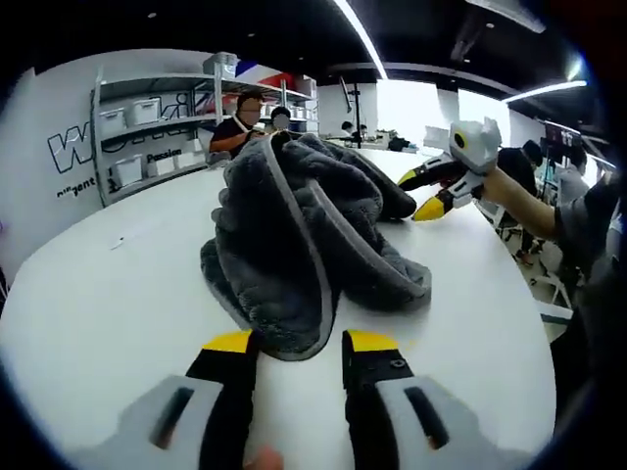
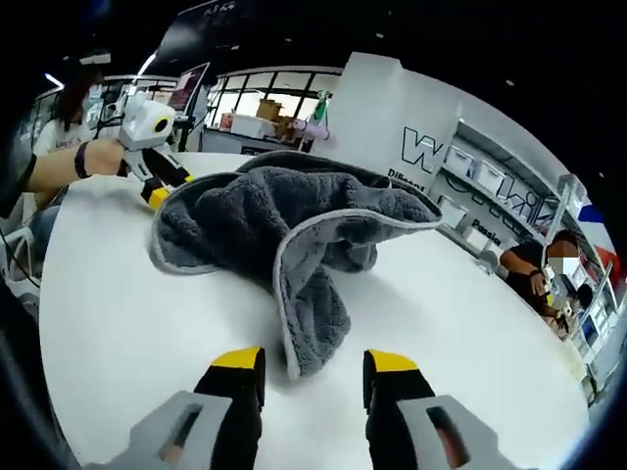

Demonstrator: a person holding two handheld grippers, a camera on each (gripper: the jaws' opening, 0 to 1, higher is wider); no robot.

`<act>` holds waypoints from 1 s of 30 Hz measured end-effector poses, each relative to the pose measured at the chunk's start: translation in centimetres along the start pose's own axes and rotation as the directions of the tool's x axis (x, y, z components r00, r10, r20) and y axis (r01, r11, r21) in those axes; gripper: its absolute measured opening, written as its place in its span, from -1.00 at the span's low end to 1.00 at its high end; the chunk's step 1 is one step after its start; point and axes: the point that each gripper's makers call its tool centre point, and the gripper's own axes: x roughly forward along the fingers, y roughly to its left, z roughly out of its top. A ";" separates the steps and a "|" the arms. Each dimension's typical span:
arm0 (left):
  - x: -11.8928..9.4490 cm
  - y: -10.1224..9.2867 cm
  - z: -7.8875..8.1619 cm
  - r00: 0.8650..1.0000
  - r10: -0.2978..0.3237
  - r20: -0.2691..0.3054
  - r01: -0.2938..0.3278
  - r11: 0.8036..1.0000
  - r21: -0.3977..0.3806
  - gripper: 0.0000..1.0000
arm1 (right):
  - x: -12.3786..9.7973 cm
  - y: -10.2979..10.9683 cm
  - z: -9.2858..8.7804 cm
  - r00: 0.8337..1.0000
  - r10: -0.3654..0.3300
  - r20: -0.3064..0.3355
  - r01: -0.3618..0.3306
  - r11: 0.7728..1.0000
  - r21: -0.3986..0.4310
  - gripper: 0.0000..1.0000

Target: Fold the towel on the table until its edges align and the towel forms a compact rectangular stack.

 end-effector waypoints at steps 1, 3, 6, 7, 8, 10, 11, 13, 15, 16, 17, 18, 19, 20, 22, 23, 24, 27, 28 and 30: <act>0.1 0.1 0.0 1.000 0.001 0.002 -0.001 1.000 -0.002 -0.35 | 0.1 0.0 0.0 1.000 0.002 0.004 -0.002 1.000 0.003 -0.27; 0.2 0.2 0.1 1.000 0.003 0.002 -0.003 1.000 0.004 -0.39 | 0.3 -0.1 0.2 1.000 0.009 0.016 -0.009 1.000 0.009 -0.35; 0.4 0.0 0.1 1.000 -0.002 0.002 0.002 1.000 0.006 -0.43 | 0.5 0.0 0.1 1.000 0.014 0.015 -0.014 1.000 0.009 -0.53; 0.4 0.0 0.2 1.000 -0.005 0.002 0.005 1.000 0.011 -0.44 | 0.6 0.0 0.1 1.000 0.017 0.016 -0.017 1.000 0.011 -0.58; 0.5 -0.1 0.2 1.000 -0.007 0.001 0.007 1.000 0.016 -0.46 | 0.7 0.1 0.0 1.000 0.019 0.015 -0.020 1.000 0.014 -0.62; 0.5 -0.2 0.3 1.000 -0.011 0.002 0.011 1.000 0.024 -0.50 | 0.8 0.0 0.0 1.000 0.025 0.016 -0.025 1.000 0.006 -0.74; 0.5 -0.2 0.3 1.000 -0.014 0.003 0.014 0.999 0.035 -0.52 | 0.8 0.0 -0.1 1.000 0.025 0.017 -0.025 1.000 0.002 -0.78; 0.5 -0.2 0.3 1.000 -0.012 0.003 0.012 0.999 0.034 -0.56 | 0.8 -0.1 -0.1 0.999 0.026 0.018 -0.026 1.000 -0.006 -0.87; 0.3 0.0 0.2 1.000 -0.008 0.001 0.008 0.999 0.036 -0.62 | 0.5 -1.0 -0.1 0.999 0.011 0.031 -0.011 1.000 0.000 -0.89; 0.1 0.2 0.2 1.000 -0.003 -0.001 0.003 0.999 0.038 -0.65 | 0.4 -1.2 -0.1 0.999 0.007 0.033 -0.007 1.000 0.002 -0.89; -0.1 0.2 0.2 1.000 -0.001 -0.001 0.001 0.999 0.043 -0.66 | 0.2 -1.6 -0.2 0.999 -0.001 0.033 0.000 1.000 0.009 -0.89; -0.1 0.3 0.2 1.000 -0.001 0.000 0.001 0.999 0.044 -0.66 | 0.2 -1.7 -0.2 0.999 -0.003 0.033 0.003 1.000 0.010 -0.90; -0.4 0.3 0.1 1.000 -0.009 0.001 0.009 0.999 0.044 -0.67 | -0.1 -2.2 -0.4 0.999 -0.016 0.032 0.015 1.000 0.010 -0.90; -0.6 0.4 0.1 1.000 -0.012 0.004 0.011 0.999 0.036 -0.70 | -0.3 -2.6 -0.6 0.999 -0.029 0.029 0.028 1.000 0.010 -0.90; -0.9 0.7 0.1 1.000 -0.006 0.006 0.006 1.000 0.028 -0.75 | -0.5 -3.1 -0.8 0.999 -0.040 0.027 0.039 0.999 0.011 -0.90; -1.2 1.1 0.1 1.000 0.008 0.010 -0.008 1.000 0.021 -0.77 | -0.8 -3.7 -1.0 0.998 -0.052 0.024 0.052 0.999 0.014 -0.90; -1.4 1.4 0.2 1.000 0.017 0.016 -0.017 1.000 0.017 -0.79 | -0.9 -4.1 -1.2 0.998 -0.062 0.020 0.062 0.998 0.016 -0.90; -2.4 2.7 0.1 0.998 0.054 0.027 -0.054 0.999 -0.007 -0.82 | -1.6 -5.6 -1.9 0.995 -0.095 0.011 0.095 0.995 0.034 -0.91; -2.9 3.4 0.1 0.997 0.074 0.032 -0.074 0.997 -0.017 -0.83 | -1.9 -6.1 -2.2 0.995 -0.102 0.007 0.102 0.994 0.039 -0.91; -3.6 4.2 -0.1 0.995 0.096 0.040 -0.095 0.995 -0.028 -0.84 | -2.5 -7.5 -2.6 0.992 -0.129 0.006 0.129 0.990 0.065 -0.91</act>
